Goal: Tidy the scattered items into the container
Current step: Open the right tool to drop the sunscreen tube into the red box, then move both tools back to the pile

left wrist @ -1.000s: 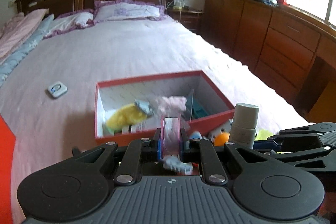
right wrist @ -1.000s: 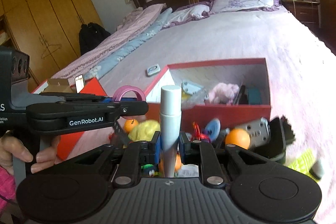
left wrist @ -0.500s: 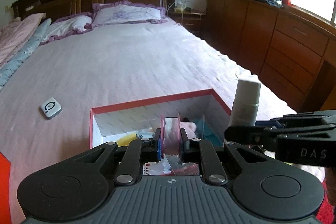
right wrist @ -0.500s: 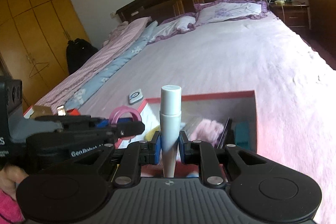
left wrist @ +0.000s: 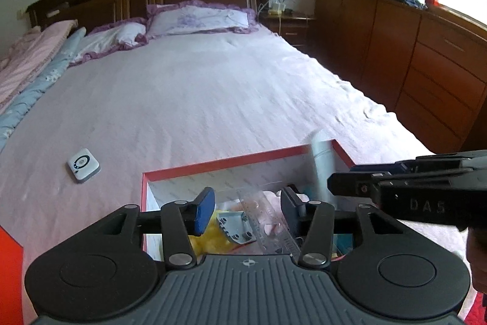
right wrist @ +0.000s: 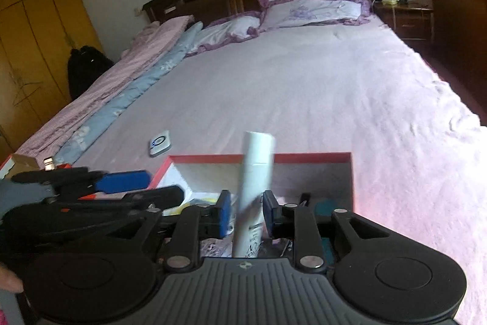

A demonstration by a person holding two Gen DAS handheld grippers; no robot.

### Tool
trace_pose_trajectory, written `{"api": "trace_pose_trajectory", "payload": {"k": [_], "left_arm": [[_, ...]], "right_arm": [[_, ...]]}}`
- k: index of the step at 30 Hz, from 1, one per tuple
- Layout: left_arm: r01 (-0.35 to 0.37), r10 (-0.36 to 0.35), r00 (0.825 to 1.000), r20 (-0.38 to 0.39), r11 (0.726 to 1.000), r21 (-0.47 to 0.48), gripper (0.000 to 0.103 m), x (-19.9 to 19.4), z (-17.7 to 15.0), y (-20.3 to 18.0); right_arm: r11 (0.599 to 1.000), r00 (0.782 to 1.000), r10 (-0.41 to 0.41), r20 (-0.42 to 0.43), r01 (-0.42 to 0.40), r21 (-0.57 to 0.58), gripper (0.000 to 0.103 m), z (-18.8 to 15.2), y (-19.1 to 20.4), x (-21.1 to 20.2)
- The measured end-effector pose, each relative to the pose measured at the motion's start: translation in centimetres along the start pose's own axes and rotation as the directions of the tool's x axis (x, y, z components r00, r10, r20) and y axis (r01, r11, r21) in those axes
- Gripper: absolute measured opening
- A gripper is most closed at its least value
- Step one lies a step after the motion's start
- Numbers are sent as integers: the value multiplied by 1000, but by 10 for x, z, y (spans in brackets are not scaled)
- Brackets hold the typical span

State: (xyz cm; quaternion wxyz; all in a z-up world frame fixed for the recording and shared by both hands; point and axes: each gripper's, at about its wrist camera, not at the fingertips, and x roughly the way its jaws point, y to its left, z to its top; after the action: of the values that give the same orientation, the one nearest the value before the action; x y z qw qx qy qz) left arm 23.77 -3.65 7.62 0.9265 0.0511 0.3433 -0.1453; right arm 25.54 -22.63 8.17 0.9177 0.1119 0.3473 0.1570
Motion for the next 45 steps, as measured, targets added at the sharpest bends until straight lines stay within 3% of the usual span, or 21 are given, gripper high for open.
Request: {"api": "trace_pose_trajectory", "payload": {"k": [1,2,5,7,12,19,27,39,45], "left_arm": [[-3,3,1000,4,1000,-1,53,-3,-2,-1],[-8,8,1000,10,1000,-3,55,-9,-5,-3],[-19,20,999,37,1000,-25,68,-33,-19,-6],[-16,18,998,53,999,-43,78,-51,-32,-8],[-55,58,998,38,995,-82,84,-92,-81,-13],[-79,73,995,-65,992,-94,85,-124,-154,-16],[-93,85,985,-153,994,-51,85,-139,-212,-23],[-52,50,980,-193,999,-3,89,-130,-226,-44],[-62,60,977,-203,998,-4,90,-124,-229,-44]], "right_arm": [[1000,1000,1,9,-1,15,47,-2,-2,-2],[1000,1000,1,18,-2,30,51,-5,-3,-5],[999,999,4,33,-6,45,51,-16,-4,-18],[999,999,7,40,-9,46,58,-26,-2,-28],[997,998,13,54,-17,71,73,-76,4,-78],[1000,999,-3,33,2,24,73,-166,21,-135],[999,998,-41,-44,40,-26,76,-237,45,-149],[986,971,-66,-228,28,-163,79,-273,44,-152],[983,973,-71,-220,31,-182,78,-278,47,-148]]}}
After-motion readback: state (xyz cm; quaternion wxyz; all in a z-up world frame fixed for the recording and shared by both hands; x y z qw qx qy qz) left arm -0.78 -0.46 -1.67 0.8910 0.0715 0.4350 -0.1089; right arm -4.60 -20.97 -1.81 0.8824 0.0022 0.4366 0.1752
